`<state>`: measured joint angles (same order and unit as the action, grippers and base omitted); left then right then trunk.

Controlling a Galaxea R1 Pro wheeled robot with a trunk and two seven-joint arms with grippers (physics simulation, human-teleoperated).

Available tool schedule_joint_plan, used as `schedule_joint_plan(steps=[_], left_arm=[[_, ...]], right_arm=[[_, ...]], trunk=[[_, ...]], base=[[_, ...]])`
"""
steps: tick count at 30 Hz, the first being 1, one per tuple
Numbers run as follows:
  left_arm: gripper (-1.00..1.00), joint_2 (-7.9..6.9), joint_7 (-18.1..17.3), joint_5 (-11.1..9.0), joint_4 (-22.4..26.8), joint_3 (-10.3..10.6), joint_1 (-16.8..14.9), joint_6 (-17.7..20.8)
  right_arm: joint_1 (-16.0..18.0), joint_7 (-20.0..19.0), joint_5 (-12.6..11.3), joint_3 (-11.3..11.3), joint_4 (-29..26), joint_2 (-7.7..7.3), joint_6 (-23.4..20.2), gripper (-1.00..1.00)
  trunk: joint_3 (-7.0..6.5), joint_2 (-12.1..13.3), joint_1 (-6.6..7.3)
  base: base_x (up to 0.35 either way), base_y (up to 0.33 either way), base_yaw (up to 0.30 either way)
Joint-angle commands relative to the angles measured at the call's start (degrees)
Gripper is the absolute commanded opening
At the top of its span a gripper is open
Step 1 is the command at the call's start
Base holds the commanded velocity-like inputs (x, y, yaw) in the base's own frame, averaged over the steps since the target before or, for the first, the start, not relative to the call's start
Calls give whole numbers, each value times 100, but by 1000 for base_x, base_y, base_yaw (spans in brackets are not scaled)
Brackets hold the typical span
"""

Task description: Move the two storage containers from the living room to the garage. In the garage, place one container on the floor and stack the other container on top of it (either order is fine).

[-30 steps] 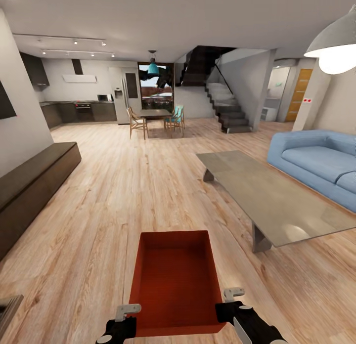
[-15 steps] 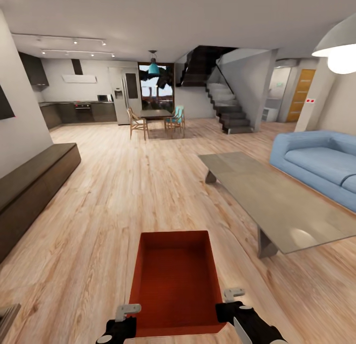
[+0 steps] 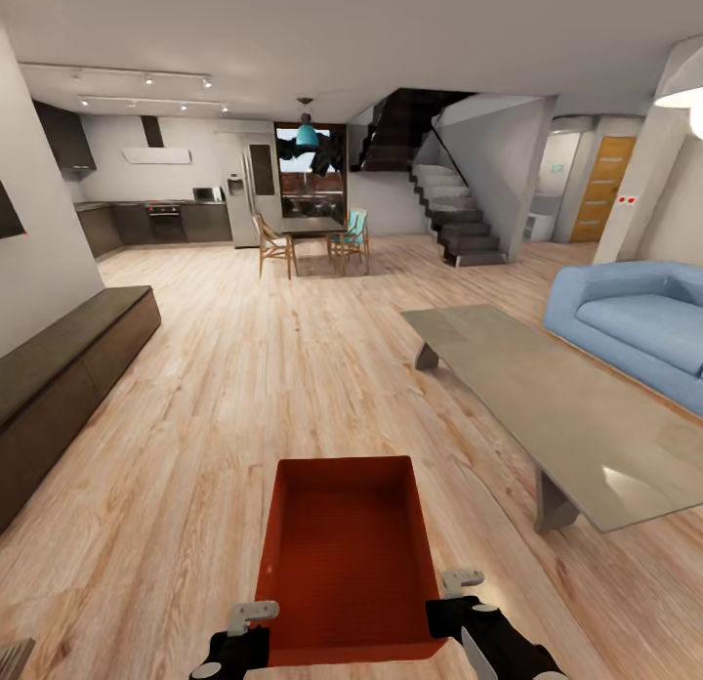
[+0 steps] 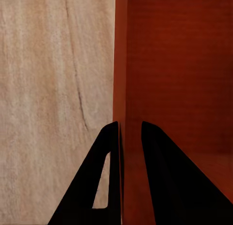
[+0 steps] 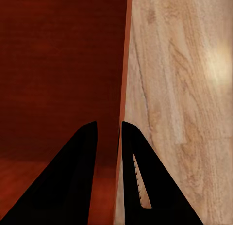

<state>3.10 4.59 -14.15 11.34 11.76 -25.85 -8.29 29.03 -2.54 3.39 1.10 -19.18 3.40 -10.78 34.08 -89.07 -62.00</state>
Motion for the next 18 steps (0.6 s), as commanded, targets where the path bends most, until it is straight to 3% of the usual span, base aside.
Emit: schedule_joint_plan(steps=[1,18], left_arm=[[-100,-55,76,-9,9,-25,1,-25],[-100,-55,77,-9,9,-25,1,-24]], right_arm=[[6,61,135,-147,-7,-6,-39,-100],[6,61,135,-151,-6,-6,-39,-100]], trunk=[[5,-2,-2],[5,-2,-2]], base=[[274,203,0],[274,204,0]])
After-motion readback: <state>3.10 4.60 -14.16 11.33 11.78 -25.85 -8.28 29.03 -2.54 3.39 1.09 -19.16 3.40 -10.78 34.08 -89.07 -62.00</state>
